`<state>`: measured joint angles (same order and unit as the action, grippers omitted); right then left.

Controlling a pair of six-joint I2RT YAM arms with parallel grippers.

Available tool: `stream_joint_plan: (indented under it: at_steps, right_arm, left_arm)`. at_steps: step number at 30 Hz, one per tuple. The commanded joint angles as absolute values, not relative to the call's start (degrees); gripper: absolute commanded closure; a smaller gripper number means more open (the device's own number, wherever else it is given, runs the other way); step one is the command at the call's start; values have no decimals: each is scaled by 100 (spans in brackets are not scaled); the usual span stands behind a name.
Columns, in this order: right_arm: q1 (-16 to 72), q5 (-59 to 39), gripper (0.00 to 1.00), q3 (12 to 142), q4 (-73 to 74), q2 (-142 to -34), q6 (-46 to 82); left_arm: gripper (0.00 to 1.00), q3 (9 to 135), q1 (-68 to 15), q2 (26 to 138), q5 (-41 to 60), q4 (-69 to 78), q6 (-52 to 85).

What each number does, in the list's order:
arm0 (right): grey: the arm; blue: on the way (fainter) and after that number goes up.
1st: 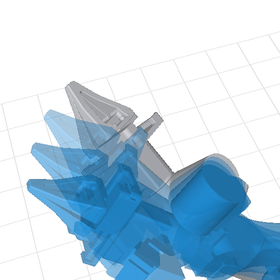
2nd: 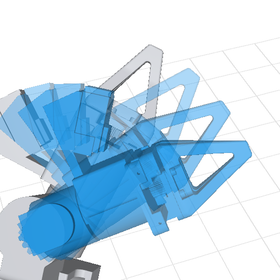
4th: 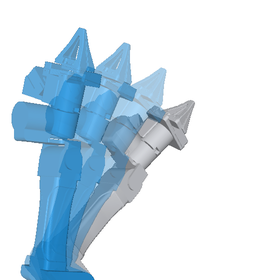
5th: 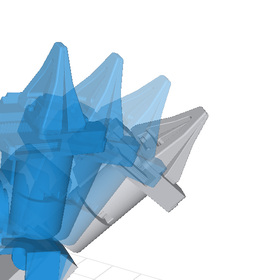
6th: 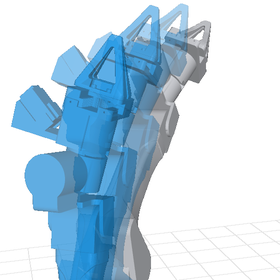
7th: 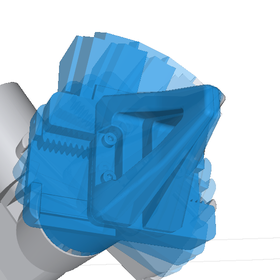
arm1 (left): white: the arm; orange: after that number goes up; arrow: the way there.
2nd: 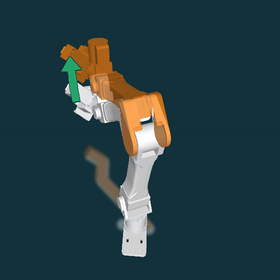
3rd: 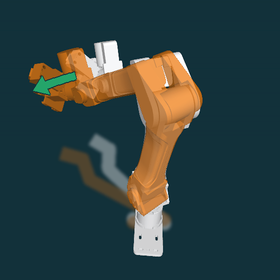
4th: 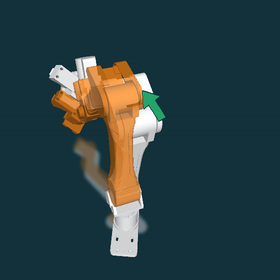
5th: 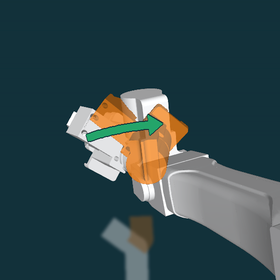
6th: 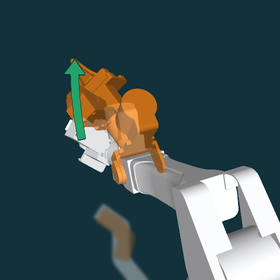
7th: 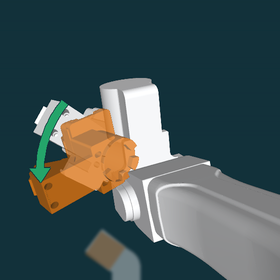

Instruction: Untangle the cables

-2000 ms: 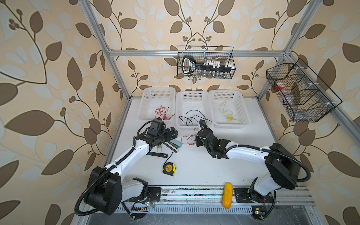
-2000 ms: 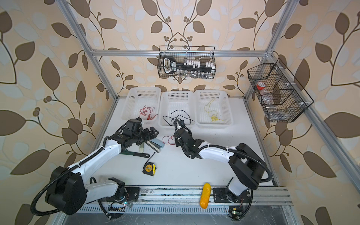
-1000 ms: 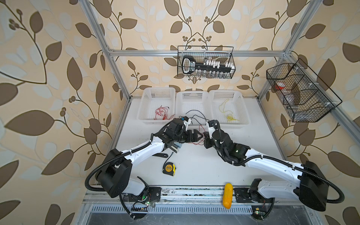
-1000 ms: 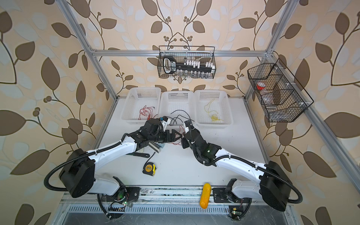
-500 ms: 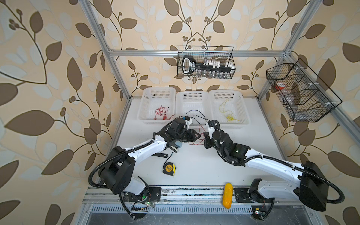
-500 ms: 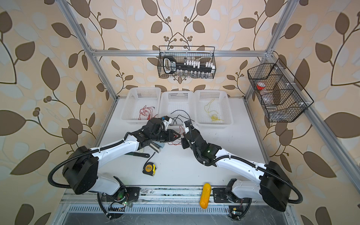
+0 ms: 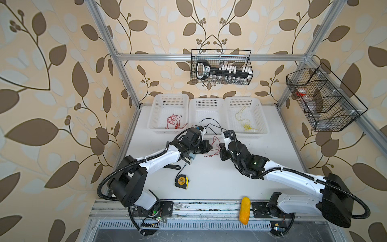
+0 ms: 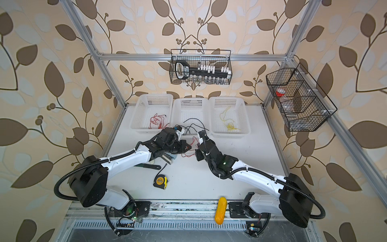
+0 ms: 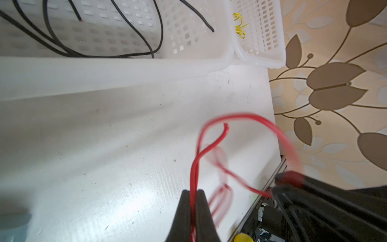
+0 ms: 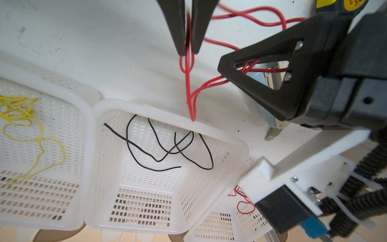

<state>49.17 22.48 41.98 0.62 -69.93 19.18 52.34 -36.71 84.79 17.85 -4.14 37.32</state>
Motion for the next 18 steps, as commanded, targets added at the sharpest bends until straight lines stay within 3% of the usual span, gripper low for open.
stream_joint_plan:
  at_steps: [1, 6, 18]
  right_arm:
    - [4928, 2406, 70, 4058, 75, -6711, 1932]
    - [4870, 2471, 52, 3877, 57, -6262, 2027]
    - [4755, 2425, 34, 3566, -67, -5997, 2063]
  left_arm:
    - [100, 5544, -3652, 8286, 930, -1024, 3486]
    - [100, 5747, -3334, 7833, 273, -1550, 3267]
    - [100, 6430, -1645, 7392, -149, -2145, 2981]
